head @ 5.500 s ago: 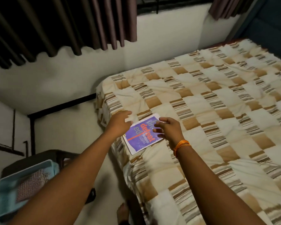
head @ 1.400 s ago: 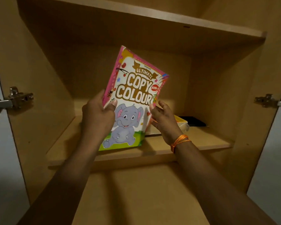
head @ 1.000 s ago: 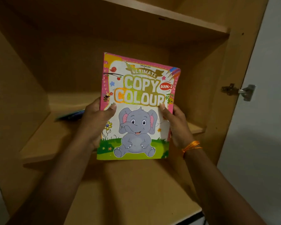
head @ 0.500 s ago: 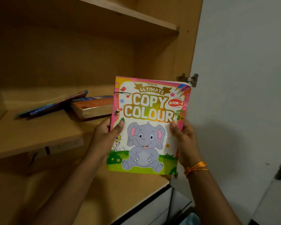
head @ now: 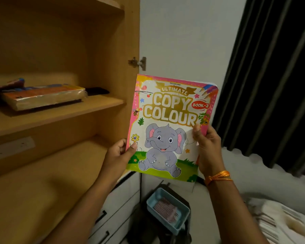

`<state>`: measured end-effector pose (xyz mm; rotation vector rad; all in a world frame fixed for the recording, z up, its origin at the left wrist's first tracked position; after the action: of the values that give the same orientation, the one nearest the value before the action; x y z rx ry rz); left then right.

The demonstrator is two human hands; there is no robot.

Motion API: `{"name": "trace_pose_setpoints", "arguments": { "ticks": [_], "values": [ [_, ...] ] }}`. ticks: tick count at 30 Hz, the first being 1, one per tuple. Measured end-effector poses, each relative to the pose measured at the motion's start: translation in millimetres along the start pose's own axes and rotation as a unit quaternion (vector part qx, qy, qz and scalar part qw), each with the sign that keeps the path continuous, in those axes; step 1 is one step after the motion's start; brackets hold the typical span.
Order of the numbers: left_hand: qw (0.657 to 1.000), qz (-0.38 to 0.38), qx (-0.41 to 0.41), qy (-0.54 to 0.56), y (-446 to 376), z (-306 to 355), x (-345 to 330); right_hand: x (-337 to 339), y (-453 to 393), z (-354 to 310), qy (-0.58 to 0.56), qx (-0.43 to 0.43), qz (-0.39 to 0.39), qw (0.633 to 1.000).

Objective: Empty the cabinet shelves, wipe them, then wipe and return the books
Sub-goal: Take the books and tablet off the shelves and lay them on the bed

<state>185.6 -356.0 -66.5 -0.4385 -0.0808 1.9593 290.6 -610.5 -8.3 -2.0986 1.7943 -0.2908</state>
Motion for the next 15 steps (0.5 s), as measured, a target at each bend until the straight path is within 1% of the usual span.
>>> {"name": "trace_pose_setpoints", "arguments": {
  "ticks": [5, 8, 15],
  "values": [
    [0.997, -0.067, 0.041, -0.007, 28, -33, -66, 84, 42, -7, 0.039, 0.004, 0.061, 0.997],
    [0.993, -0.103, 0.053, -0.037, 43, -48, -110, 138, 68, -7, 0.038, -0.003, 0.104, 0.994],
    [0.980, -0.173, 0.092, -0.043, 84, -95, -211, 250, 128, -6, 0.035, -0.018, 0.195, 0.980]
  ]
}}
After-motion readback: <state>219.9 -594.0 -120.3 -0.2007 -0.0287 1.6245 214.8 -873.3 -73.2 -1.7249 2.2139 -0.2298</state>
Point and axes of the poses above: each hand's wrist, its own y-axis away from the middle knuckle, its own x-axis out of the back of the hand, z = x × y, the point moved 10 cm from there along -y, towards the middle knuckle, and after that the axes turned 14 degrees about y, right-handed, at the moved point
